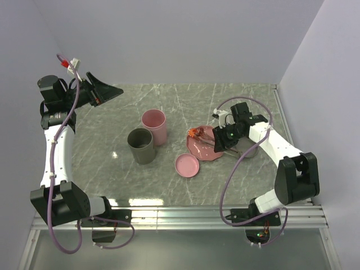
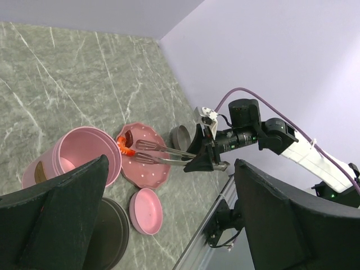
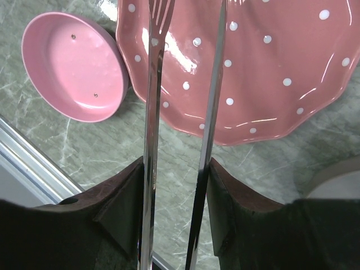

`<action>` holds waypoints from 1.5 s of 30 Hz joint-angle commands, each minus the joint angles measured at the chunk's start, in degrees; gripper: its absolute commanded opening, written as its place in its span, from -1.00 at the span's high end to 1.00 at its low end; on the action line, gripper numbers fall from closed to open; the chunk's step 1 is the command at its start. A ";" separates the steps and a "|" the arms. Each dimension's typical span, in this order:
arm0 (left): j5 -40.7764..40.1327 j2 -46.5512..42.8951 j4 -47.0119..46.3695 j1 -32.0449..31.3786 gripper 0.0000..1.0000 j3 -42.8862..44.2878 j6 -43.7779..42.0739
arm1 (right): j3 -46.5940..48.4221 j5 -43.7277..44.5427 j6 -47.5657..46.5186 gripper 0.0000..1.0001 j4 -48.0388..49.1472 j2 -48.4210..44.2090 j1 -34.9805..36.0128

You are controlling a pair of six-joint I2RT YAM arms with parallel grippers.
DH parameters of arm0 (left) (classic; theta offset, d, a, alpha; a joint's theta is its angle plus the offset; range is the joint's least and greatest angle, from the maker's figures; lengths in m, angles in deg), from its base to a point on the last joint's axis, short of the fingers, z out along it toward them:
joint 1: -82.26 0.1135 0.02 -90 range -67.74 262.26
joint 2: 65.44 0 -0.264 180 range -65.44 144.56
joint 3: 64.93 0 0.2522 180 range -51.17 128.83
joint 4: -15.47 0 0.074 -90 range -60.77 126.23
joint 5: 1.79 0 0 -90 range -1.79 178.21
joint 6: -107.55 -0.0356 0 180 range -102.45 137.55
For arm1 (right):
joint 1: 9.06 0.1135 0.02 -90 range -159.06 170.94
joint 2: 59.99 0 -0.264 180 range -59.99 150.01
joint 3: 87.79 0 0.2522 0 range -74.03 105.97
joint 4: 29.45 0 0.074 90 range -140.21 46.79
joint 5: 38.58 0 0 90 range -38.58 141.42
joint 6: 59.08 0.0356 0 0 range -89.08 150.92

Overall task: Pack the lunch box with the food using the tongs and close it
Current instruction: Pick up the food using the clamp

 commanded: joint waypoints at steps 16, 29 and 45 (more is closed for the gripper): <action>1.43 -0.57 -1.73 0.31 -0.99 0.62 -0.14 | 3.37 -2.07 1.40 -0.01 4.11 4.41 1.27; 1.43 -0.21 -2.08 0.22 -0.99 0.70 0.47 | 3.46 -2.60 1.40 0.28 3.15 2.84 1.80; 1.78 -0.30 -3.14 0.22 -0.99 1.23 1.79 | 1.61 -3.21 -1.06 0.67 -4.67 -6.30 1.01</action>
